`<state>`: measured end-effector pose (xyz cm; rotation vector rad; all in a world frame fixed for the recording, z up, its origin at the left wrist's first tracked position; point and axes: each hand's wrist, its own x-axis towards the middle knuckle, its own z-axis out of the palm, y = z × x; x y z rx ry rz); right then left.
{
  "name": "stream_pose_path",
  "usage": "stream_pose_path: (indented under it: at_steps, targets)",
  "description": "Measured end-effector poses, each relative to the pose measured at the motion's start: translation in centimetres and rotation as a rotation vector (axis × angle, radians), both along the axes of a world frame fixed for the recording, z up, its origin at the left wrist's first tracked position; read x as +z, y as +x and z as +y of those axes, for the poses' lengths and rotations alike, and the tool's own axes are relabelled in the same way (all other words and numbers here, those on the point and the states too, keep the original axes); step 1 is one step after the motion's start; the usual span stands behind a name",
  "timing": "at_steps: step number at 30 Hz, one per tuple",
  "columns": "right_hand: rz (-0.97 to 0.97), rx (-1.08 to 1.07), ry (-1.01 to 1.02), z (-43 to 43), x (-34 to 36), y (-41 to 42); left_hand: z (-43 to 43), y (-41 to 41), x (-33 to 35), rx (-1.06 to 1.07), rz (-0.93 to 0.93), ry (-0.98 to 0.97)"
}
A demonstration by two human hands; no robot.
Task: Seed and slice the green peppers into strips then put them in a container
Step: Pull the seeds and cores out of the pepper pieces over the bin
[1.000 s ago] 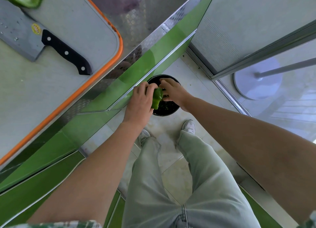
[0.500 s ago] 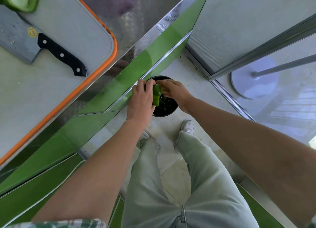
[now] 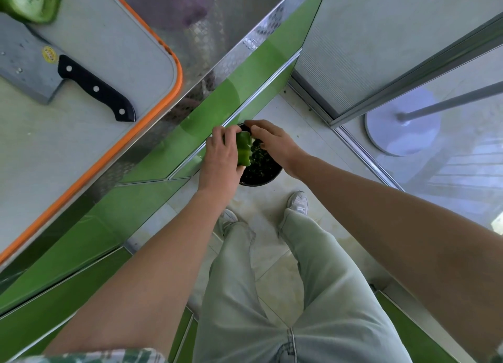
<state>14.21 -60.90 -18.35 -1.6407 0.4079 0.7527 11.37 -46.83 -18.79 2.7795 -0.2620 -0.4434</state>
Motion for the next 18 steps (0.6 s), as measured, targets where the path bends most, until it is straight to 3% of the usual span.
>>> stream_pose_path:
  at_steps: [18]
  targets:
    - [-0.026, 0.037, -0.018, 0.34, 0.12, -0.15, 0.06, -0.04, 0.04, 0.12, 0.053, -0.124]
